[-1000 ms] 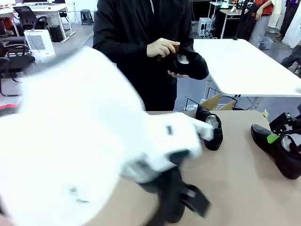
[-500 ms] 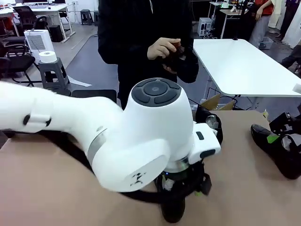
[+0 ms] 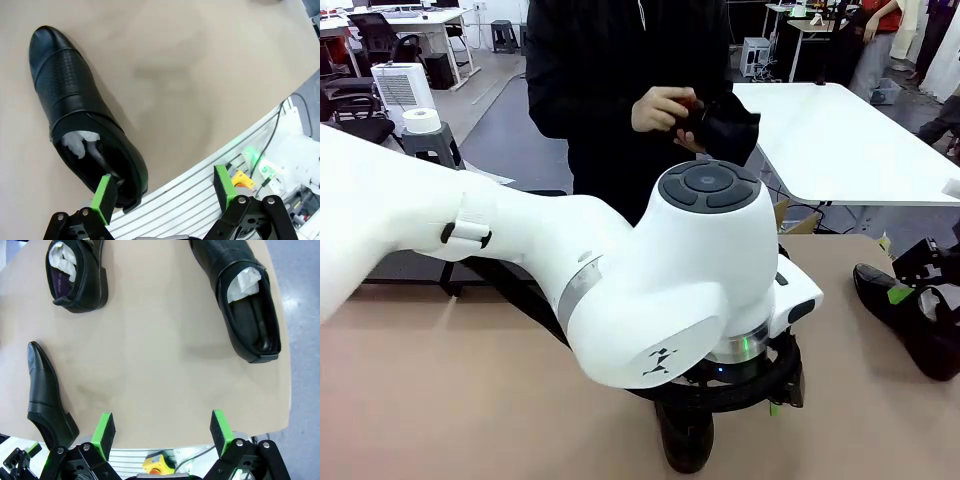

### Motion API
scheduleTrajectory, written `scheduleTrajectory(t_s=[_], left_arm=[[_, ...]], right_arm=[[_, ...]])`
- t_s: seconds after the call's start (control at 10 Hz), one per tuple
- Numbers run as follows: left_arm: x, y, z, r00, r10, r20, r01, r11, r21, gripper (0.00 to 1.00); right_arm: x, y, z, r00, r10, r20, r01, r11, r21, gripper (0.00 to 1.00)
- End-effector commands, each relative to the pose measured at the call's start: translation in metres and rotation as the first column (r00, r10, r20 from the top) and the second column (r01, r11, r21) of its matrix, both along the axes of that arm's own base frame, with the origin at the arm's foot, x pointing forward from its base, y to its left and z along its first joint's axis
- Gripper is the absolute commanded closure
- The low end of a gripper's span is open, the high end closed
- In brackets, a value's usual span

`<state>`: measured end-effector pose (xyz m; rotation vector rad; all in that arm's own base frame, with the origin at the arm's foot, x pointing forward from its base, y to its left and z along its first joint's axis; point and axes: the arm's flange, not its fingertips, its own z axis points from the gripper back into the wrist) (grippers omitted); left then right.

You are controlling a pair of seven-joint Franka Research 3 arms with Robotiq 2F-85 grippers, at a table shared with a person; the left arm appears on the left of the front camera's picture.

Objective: Organize the shoes by placing them on the stand.
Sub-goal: Place the Shoe from the middle of the table onto the Shoes Stand.

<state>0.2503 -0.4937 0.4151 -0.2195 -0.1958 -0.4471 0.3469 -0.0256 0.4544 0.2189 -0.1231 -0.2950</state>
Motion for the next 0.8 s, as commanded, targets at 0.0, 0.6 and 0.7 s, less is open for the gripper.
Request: scheduleTrajectory(t_s=[0.0,0.6,0.7], left_arm=[[-0.002,-0.003,0.001,1.000,0.005,-0.004,-0.005,1.000,-0.005,0.00],[0.006,-0.033,-0.022,0.938,0.346,0.004,-0.345,0.934,0.095,0.00],[0.008,-0.035,-0.028,0.930,0.367,-0.008,-0.365,0.926,0.093,0.00]], right_arm=[[-0.001,0.000,0.001,1.000,0.009,0.001,-0.009,1.000,0.002,0.00],[-0.001,0.000,0.001,1.000,0.009,0.001,-0.009,1.000,0.002,0.00],[-0.001,0.000,0.001,1.000,0.009,0.001,-0.009,1.000,0.002,0.00]])
